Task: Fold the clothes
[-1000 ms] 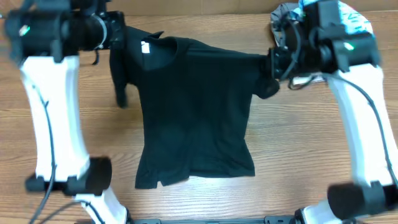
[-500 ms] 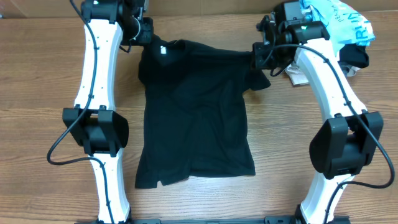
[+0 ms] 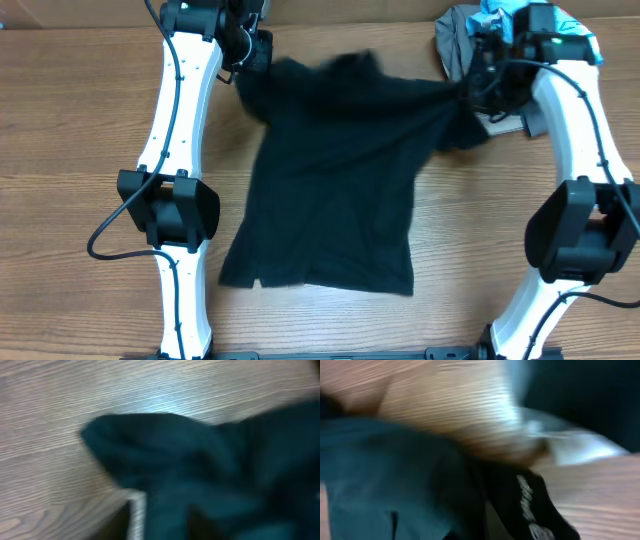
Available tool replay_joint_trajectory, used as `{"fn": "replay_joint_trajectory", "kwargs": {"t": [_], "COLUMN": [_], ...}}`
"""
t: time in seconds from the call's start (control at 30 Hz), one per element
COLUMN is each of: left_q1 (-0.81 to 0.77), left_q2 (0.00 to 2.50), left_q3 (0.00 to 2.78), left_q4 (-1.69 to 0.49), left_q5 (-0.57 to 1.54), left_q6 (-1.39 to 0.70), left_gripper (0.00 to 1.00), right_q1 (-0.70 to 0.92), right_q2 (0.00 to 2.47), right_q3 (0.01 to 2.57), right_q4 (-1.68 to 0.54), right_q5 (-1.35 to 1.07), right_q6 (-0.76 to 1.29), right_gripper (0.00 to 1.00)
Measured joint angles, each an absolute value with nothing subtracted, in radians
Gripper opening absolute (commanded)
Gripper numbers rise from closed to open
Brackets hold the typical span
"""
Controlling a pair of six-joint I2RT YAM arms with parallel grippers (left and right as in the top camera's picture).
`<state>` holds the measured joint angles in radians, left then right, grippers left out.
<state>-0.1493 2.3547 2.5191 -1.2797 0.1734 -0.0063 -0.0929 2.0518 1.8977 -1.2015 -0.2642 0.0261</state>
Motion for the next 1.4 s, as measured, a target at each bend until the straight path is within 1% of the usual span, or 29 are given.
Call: {"fn": "replay_joint_trajectory", "kwargs": {"t": [0.13,0.3,0.37,0.47,0.6,0.8,0.93,1.0,1.1,1.2,1.37,1.4], "left_q1": [-0.156,-0.158,-0.157,-0.158,-0.163,-0.196,-0.217,-0.223,-0.232,-0.234,-0.234,-0.234], "left_q2": [2.355,2.355,2.355,2.373,2.442,2.599,2.656,2.662,2.662,2.662,2.662,2.662], "left_q3": [2.493,2.477,2.477,2.477,2.477,2.474,2.466,2.465,2.465,2.465,2.465,2.465], "left_q4": [-1.259,-1.163,-1.105,-1.008,-0.942,-0.926,-0.917,-0.911,-0.889,-0.887,-0.887,-0.886], "left_q5": [0.118,0.076,0.073,0.083,0.101,0.129,0.154,0.161,0.168,0.17,0.172,0.172], "left_q6": [0.026,0.034,0.037,0.053,0.059,0.031,0.006,-0.005,-0.026,-0.048,-0.074,-0.077], "left_gripper": [0.8,0.88,0.88,0.86,0.82,0.76,0.74,0.71,0.56,0.38,0.16,0.13], "right_q1": [-0.12,-0.11,-0.109,-0.109,-0.109,-0.109,-0.109,-0.109,-0.109,-0.109,-0.109,-0.109], "right_q2": [2.06,2.07,2.071,2.071,2.071,2.071,2.071,2.071,2.071,2.071,2.071,2.071], "right_q3": [1.874,1.856,1.856,1.856,1.856,1.856,1.856,1.856,1.856,1.856,1.856,1.856], "right_q4": [-1.193,-1.188,-1.188,-1.187,-1.189,-1.191,-1.193,-1.193,-1.194,-1.194,-1.197,-1.197], "right_q5": [-0.232,-0.223,-0.221,-0.22,-0.22,-0.22,-0.22,-0.22,-0.22,-0.22,-0.22,-0.22], "right_q6": [0.026,0.025,0.025,0.025,0.025,0.026,0.026,0.025,0.025,0.025,0.026,0.025], "right_gripper": [0.04,0.04,0.04,0.04,0.04,0.04,0.04,0.04,0.04,0.04,0.04,0.04]}}
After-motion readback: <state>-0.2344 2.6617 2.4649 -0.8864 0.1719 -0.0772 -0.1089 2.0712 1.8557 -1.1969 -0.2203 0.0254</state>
